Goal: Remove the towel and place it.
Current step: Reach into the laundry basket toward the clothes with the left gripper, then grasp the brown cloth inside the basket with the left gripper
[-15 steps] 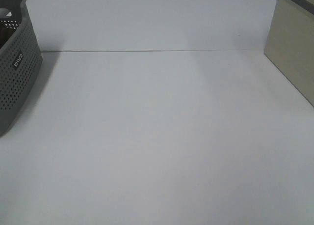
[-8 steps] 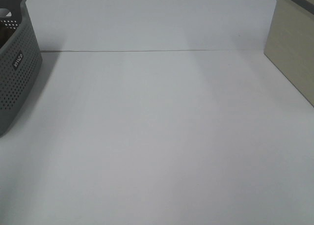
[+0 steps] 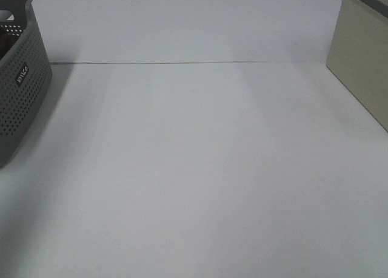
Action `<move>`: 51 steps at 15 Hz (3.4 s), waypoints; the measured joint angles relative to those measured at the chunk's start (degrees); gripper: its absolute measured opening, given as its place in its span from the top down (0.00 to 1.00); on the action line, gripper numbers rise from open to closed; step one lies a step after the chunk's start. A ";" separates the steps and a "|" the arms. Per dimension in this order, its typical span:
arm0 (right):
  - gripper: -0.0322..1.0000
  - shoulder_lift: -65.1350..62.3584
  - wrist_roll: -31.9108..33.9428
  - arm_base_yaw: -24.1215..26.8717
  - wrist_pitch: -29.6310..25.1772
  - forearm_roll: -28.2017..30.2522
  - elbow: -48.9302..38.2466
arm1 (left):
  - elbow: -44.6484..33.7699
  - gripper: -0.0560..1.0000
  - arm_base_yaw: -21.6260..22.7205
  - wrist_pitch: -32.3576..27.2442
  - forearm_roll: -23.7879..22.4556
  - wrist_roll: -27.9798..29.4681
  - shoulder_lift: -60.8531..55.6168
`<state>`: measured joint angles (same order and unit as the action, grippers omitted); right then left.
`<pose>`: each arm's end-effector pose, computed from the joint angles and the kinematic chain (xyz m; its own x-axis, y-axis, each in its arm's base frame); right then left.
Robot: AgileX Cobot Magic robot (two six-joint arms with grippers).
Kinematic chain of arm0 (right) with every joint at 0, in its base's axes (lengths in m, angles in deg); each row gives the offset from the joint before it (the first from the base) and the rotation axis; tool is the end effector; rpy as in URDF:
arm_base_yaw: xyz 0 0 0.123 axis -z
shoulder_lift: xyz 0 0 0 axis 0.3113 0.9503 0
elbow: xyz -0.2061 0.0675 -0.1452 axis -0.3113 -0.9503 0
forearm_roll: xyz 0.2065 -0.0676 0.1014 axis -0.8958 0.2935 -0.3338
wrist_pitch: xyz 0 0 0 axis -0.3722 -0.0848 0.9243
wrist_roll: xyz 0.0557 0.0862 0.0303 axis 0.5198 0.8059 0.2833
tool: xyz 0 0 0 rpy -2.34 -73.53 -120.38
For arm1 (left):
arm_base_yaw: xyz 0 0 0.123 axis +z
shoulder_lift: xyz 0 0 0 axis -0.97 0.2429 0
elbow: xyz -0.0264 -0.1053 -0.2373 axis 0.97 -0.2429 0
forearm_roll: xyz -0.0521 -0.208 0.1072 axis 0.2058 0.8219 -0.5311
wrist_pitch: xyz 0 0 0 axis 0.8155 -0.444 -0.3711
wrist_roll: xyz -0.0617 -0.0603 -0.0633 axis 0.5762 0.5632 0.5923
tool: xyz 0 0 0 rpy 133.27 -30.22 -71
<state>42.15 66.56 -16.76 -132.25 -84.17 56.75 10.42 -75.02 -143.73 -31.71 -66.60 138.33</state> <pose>0.0217 0.0085 0.2654 -0.4471 -0.0694 -0.8918 -0.0870 0.9956 -0.0338 0.2091 0.0135 0.3952 -0.5914 0.6912 -0.4154 0.4771 0.7152 0.5108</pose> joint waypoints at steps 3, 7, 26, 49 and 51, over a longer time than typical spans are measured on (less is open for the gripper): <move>0.22 0.00 0.00 0.00 0.00 0.00 0.00 | 13.75 0.03 0.80 0.00 -1.72 -3.78 12.49; 0.22 0.00 0.00 0.00 0.00 0.00 0.00 | 15.70 0.03 7.85 -0.17 -2.01 -6.88 20.45; 0.22 0.00 0.00 0.00 0.00 0.00 0.00 | 19.71 0.03 19.94 -0.11 -1.72 -16.90 51.68; 0.22 0.00 0.00 0.00 0.00 0.00 0.00 | 24.52 0.62 19.94 -0.23 1.72 -11.06 60.22; 0.22 0.00 0.00 0.00 0.00 0.00 0.00 | 24.52 0.63 19.94 -0.23 1.72 -10.43 60.22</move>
<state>42.15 66.56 -16.76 -132.25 -84.17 56.75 34.94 -55.09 -143.96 -29.99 -77.03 198.55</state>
